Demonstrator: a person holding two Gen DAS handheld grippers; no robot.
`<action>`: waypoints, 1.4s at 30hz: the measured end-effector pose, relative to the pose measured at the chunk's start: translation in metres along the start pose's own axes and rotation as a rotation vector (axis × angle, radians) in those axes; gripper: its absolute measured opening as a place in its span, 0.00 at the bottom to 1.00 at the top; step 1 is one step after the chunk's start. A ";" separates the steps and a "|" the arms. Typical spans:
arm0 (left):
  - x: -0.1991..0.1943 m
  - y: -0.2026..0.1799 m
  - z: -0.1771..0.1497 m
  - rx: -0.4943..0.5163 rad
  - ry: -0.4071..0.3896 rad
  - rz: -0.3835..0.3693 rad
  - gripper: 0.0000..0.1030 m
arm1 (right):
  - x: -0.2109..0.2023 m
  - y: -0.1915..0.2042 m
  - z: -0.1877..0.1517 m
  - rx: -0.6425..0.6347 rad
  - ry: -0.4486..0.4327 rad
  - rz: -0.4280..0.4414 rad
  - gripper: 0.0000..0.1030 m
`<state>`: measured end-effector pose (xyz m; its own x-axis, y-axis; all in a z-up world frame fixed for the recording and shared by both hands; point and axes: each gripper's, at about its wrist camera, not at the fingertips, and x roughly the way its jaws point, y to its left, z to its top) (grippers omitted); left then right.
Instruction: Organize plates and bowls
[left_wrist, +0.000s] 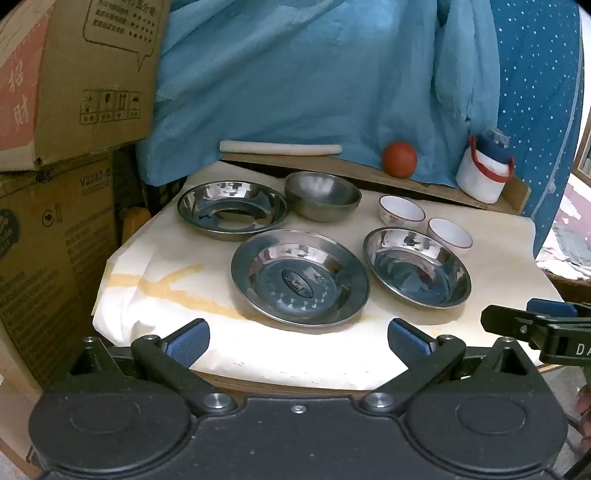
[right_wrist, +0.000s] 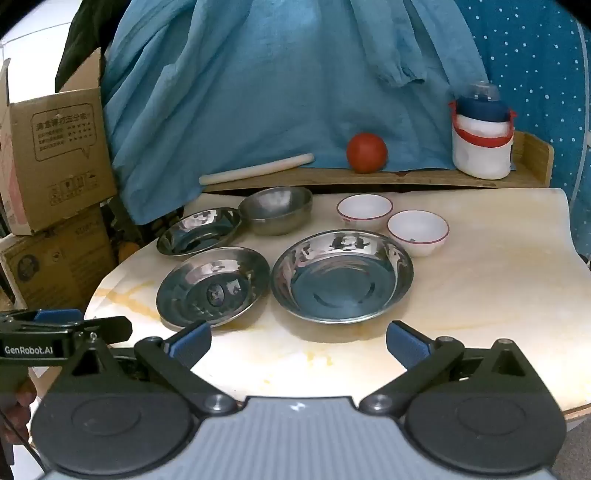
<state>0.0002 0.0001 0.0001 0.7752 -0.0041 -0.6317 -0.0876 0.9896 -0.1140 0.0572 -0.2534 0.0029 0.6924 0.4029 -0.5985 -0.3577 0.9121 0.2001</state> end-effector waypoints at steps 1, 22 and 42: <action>0.000 0.000 0.000 -0.001 -0.001 0.000 0.99 | 0.000 0.000 0.000 0.000 0.001 -0.001 1.00; -0.001 0.004 0.000 -0.014 -0.005 -0.018 0.99 | 0.001 -0.002 0.001 0.007 0.000 0.001 1.00; 0.003 0.005 0.002 -0.012 0.003 -0.009 0.99 | 0.000 -0.002 0.001 0.010 -0.003 0.004 1.00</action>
<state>0.0033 0.0052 -0.0012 0.7745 -0.0138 -0.6325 -0.0881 0.9877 -0.1294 0.0584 -0.2549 0.0029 0.6927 0.4067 -0.5956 -0.3545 0.9112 0.2099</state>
